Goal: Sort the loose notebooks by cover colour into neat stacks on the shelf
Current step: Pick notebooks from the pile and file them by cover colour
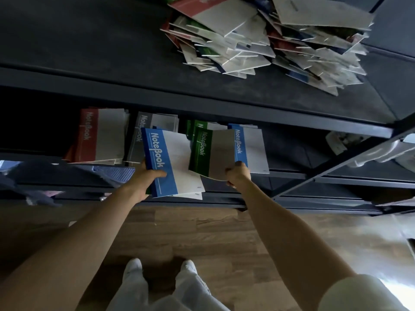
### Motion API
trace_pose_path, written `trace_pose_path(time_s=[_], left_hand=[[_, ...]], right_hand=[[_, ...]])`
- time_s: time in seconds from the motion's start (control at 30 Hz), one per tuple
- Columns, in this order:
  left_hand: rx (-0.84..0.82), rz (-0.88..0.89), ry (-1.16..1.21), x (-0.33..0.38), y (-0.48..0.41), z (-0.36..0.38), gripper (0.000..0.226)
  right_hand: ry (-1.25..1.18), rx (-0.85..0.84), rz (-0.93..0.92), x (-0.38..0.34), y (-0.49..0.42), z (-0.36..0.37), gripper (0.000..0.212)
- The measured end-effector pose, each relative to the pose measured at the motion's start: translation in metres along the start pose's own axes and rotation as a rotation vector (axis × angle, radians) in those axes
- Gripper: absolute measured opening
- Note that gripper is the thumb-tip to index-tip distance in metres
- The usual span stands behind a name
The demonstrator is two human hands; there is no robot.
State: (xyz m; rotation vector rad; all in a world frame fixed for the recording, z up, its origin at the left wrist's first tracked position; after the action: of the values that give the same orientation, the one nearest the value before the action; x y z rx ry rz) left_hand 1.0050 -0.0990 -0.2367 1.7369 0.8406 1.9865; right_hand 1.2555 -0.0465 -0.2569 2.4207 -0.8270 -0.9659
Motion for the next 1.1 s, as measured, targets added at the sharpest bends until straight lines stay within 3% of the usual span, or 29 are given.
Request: trace_pose_path(time_s=[0.17, 0.43, 0.6, 0.83, 0.9, 1.0, 1.03, 1.1], left_hand=[[0.072, 0.003, -0.033, -0.008, -0.001, 0.000, 0.055], [0.135, 0.044, 0.034, -0.014, -0.002, 0.003, 0.054], [0.186, 0.059, 0.075, -0.017, 0.000, 0.003, 0.050], [0.211, 0.088, 0.097, -0.022, 0.001, -0.002, 0.056], [0.204, 0.093, 0.100, -0.020, 0.001, -0.001, 0.054], [0.167, 0.096, 0.099, -0.017, 0.001, 0.003, 0.048], [0.151, 0.095, 0.098, -0.017, 0.001, 0.005, 0.047], [0.133, 0.095, 0.098, -0.016, 0.000, 0.009, 0.043]], right_hand=[[0.063, 0.045, -0.026, -0.002, -0.022, -0.011, 0.021], [0.089, 0.040, -0.075, -0.014, -0.040, 0.000, 0.044], [0.180, -0.029, -0.120, -0.020, -0.048, 0.009, 0.033], [0.419, -0.201, -0.166, -0.023, -0.038, 0.019, 0.038], [0.345, -0.309, -0.172, -0.030, -0.029, 0.021, 0.034], [0.207, -0.686, -0.038, -0.037, 0.004, 0.028, 0.036], [0.191, -0.740, -0.023, -0.037, 0.012, 0.031, 0.036], [0.158, -0.687, -0.051, -0.037, 0.023, 0.037, 0.033]])
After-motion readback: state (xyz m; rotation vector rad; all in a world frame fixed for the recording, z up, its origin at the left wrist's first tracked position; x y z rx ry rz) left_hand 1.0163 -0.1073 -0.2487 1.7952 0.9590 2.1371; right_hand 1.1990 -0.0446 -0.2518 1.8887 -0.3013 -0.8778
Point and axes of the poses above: each hand's wrist, its own y-axis away from the middle knuckle, its own z-axis out of the palm, x = y × z, the point moved 3 cm from there along -y, towards the middle knuckle, and after that the axes turned 2 degrees about z, right-handed, at the moved point
